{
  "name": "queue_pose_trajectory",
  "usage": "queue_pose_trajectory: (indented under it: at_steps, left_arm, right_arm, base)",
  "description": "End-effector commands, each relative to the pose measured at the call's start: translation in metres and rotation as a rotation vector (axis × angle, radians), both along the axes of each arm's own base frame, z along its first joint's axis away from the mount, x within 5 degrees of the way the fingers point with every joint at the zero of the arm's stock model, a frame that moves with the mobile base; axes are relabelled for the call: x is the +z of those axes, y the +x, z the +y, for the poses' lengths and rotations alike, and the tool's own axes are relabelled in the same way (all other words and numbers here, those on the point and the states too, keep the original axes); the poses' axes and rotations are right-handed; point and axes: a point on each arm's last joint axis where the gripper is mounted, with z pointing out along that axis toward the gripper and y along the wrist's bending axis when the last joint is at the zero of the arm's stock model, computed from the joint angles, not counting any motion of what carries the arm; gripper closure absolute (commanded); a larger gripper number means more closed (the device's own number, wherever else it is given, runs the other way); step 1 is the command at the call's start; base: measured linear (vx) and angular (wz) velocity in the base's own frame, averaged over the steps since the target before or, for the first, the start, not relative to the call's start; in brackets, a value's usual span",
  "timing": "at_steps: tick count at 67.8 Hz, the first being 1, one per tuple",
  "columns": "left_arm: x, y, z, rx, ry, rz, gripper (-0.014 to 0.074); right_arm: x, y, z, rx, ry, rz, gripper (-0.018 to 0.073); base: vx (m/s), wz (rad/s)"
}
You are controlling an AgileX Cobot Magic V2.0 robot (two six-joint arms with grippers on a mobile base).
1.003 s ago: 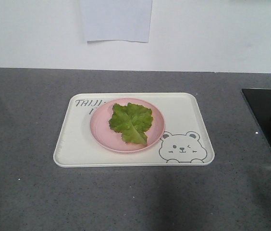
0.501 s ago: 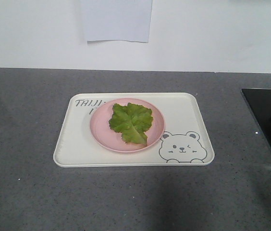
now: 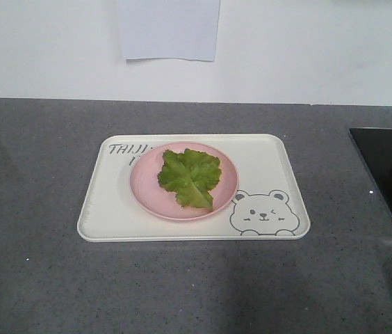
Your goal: Transfer vegetables to tray and serve
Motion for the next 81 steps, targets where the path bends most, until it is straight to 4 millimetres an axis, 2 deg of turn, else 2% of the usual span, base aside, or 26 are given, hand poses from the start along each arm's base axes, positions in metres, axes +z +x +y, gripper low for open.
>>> queue_pose_trajectory:
  at_steps: [1,17,81]
  left_arm:
    - [-0.003,0.000,0.001,0.013,-0.020,-0.052,0.0602]
    - [-0.003,0.000,0.001,0.013,-0.020,-0.051,0.0602]
    - [-0.003,0.000,0.001,0.013,-0.020,-0.051,0.0602]
  right_arm:
    - [0.005,-0.004,-0.002,-0.019,0.038,-0.160,0.0565]
    - [-0.012,0.000,-0.008,-0.139,0.115,-0.157,0.0562]
    - [-0.010,0.000,-0.010,-0.177,0.099,-0.186,0.0562]
  base:
    - [0.00,0.00]
    - [0.00,0.00]
    - [0.00,0.00]
